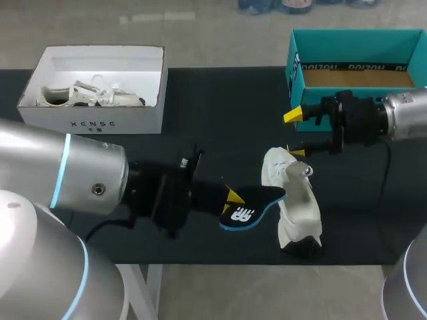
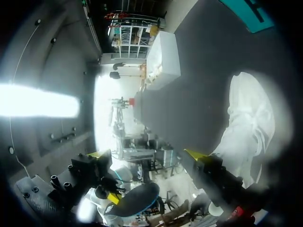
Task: Take the shoe out of the shoebox, open the shoe tongue, remove and reinsert the insole, then place the shoe into the shoebox
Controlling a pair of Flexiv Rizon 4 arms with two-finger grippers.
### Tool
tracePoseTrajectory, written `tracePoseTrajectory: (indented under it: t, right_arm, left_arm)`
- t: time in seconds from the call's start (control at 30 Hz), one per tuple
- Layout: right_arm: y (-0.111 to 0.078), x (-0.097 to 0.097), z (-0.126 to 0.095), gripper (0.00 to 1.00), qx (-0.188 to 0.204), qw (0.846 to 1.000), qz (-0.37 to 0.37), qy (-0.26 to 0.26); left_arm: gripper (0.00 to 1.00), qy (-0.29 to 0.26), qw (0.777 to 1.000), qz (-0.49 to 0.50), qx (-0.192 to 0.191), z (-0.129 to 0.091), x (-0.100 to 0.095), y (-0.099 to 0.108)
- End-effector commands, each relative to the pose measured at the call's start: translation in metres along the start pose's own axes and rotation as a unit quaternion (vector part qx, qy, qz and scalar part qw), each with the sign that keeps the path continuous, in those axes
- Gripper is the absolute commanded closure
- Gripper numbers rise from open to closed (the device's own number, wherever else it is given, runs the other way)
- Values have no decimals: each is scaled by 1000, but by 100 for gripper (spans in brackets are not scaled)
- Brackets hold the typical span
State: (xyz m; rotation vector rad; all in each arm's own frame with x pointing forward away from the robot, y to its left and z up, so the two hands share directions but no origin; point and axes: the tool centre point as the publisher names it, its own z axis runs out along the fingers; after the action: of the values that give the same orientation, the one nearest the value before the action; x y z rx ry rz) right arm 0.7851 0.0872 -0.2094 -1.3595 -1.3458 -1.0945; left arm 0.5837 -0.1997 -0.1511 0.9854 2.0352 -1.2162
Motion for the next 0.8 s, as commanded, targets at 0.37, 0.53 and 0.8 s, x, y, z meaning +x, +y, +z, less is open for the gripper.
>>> tracePoseTrajectory:
  t: [0.37, 0.53, 0.8]
  right_arm:
    - [0, 0, 1, 0, -1, 1000, 0, -1]
    - [0, 0, 1, 0, -1, 1000, 0, -1]
    - [0, 0, 1, 0, -1, 1000, 0, -1]
  left_arm:
    - [100, -144, 985, 24, -92, -8, -5, -18]
    - [100, -127, 986, 41, -97, 2, -9, -23]
    - [100, -108, 985, 54, -125, 17, -22, -11]
